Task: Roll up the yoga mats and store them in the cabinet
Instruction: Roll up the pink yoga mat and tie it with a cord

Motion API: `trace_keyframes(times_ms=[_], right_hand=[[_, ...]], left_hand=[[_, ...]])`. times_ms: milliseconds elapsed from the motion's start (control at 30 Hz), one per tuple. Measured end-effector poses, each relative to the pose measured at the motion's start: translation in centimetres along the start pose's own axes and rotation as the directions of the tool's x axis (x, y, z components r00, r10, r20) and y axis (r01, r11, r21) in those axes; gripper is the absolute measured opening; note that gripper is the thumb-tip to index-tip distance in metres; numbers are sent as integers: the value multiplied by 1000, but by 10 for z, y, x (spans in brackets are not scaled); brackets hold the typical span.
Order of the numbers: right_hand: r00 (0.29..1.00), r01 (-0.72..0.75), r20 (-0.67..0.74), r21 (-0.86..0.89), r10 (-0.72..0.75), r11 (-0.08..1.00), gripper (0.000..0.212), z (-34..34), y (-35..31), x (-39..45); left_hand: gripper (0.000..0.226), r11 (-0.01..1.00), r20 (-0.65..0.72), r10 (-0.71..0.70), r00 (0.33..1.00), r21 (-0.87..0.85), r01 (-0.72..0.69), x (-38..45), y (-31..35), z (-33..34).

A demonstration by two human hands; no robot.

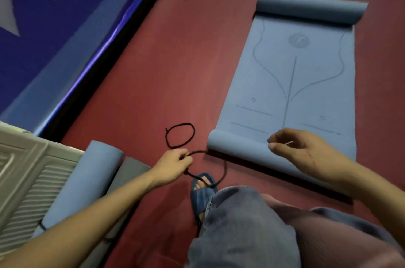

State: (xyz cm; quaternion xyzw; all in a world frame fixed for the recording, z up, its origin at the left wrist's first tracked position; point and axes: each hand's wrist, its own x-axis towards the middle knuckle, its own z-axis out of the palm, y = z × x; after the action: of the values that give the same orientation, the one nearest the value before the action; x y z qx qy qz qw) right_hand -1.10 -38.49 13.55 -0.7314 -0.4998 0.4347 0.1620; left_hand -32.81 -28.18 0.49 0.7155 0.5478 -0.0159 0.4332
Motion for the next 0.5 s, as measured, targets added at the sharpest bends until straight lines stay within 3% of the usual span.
trace_keyframes(times_ms=[100, 200, 333, 433, 500], right_hand=[[979, 191, 59, 69, -195, 979, 27, -23, -44, -40], [929, 335, 177, -38, -324, 941, 57, -38, -92, -94], [899, 355, 309, -104, -309, 929, 21, -64, -118, -164], [871, 345, 402, -93, -282, 934, 25, -82, -111, -216], [824, 314, 488, 26, -286, 949, 23, -82, -104, -246]], left_hand=[[13, 951, 141, 239, 961, -234, -202, -57, 86, -55], [6, 871, 178, 406, 896, -370, -322, -115, 160, -77], [16, 799, 294, 532, 794, -486, -354, -179, 219, -81], [13, 782, 370, 599, 711, -463, -418, -218, 242, -84], [6, 760, 378, 634, 675, -468, -451, -240, 254, -85]])
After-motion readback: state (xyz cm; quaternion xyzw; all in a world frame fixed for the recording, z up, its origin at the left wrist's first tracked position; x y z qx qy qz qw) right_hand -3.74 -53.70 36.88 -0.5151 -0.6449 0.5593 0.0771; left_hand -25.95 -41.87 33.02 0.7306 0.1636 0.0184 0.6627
